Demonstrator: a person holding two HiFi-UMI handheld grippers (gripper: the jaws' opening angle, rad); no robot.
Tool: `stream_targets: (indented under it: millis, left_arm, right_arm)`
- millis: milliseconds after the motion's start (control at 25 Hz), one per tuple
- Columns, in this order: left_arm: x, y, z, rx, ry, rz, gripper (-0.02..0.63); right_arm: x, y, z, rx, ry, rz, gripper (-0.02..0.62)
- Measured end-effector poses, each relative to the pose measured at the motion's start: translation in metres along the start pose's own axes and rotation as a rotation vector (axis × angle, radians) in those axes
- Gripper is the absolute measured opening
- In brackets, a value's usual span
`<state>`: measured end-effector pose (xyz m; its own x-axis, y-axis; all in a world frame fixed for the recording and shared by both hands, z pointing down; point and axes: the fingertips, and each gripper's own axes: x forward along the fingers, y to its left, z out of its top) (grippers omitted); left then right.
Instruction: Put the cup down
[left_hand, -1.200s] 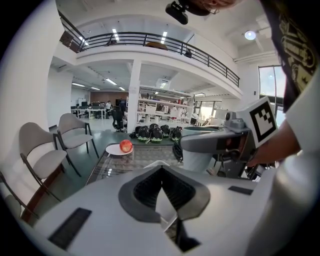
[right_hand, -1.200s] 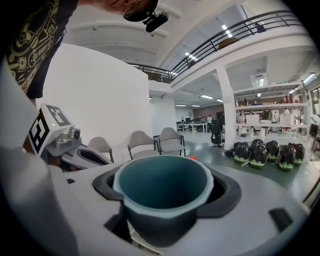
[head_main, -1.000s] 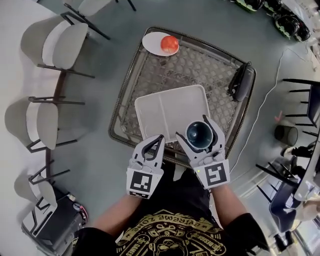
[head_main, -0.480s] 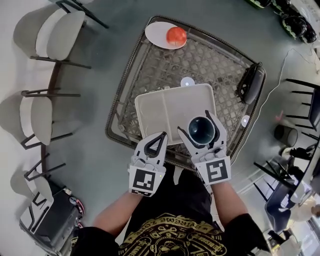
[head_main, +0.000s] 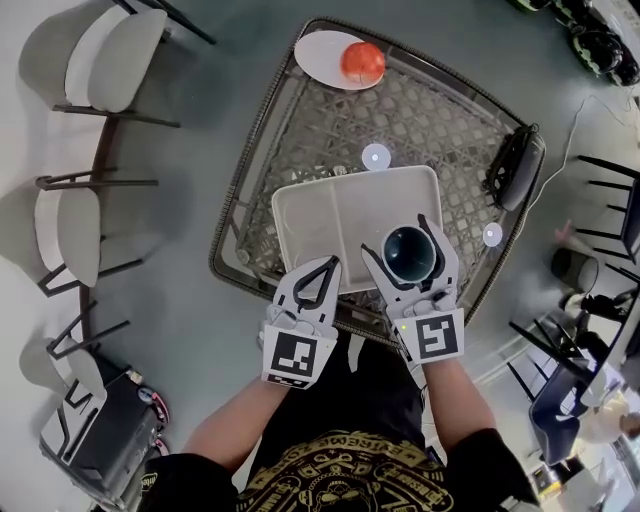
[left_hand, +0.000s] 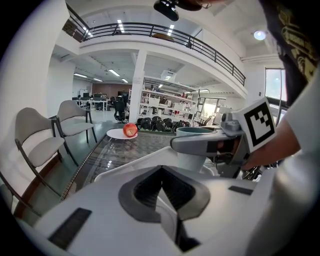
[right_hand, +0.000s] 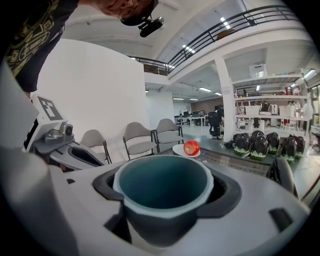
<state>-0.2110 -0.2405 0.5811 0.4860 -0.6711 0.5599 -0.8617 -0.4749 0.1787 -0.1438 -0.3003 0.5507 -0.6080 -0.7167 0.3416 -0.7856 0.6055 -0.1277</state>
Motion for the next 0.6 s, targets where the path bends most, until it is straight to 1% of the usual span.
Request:
stream_targets:
  millis: [280,600]
  left_arm:
    - [0.010,0.014,-0.010,-0.017,0.018,-0.005,0.006]
    - [0.018,0.019,-0.010,-0.025,0.019,-0.001,0.006]
  right_arm:
    - [0.021,0.003,-0.012,0.001,0.005,-0.002,0.374]
    - [0.026,0.000,-0.016,0.003,0.005,-0.002,0.374]
